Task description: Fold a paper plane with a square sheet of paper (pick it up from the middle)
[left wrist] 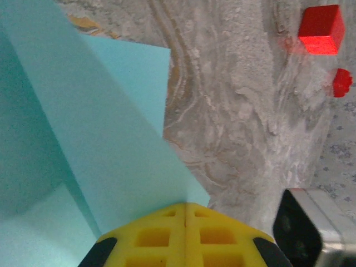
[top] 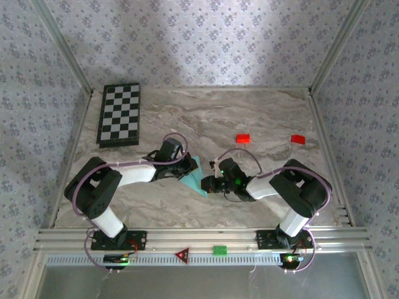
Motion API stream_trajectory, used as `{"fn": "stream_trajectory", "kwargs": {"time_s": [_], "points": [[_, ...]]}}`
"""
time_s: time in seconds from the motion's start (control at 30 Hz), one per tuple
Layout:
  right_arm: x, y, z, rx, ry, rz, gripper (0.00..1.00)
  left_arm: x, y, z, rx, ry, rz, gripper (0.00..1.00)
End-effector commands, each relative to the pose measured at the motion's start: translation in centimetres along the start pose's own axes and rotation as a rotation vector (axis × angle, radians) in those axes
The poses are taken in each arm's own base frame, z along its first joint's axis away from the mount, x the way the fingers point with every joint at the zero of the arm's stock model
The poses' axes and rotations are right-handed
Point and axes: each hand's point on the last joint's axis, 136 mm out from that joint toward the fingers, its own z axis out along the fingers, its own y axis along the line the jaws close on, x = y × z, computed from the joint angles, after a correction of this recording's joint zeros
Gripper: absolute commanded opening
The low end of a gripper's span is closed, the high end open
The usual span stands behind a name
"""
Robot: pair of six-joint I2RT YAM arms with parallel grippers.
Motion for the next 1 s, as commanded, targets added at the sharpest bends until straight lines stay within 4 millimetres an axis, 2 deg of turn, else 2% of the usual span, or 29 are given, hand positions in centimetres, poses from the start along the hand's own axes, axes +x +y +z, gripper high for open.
{"fn": "stream_trajectory", "kwargs": {"time_s": [0.0,0.17,0.4,0.83,0.97], "points": [[0.8,-1.1,0.0,0.02,0.024,0.026,0.12,0.0,-0.8,0.4,0.021,0.005,0.025,0.02],[0.6,-0.7,-0.2,0.006,0.023,0.015,0.13,0.0,-0.3,0.5,0.003,0.002,0.022,0.02],[1.0,-1.0,0.0,0.0,0.055,0.048,0.0,0.0,0.6,0.4,-0.034,-0.008,0.021,0.01],[1.6,-1.4,0.5,-0.017,0.125,0.149,0.0,-0.2,0.0,-1.9,-0.022,-0.059,0.04,0.02],[1.6,-1.6,0.4,-0.01,0.134,0.159,0.0,0.2,-0.1,-1.9,-0.018,-0.042,0.043,0.01]]}}
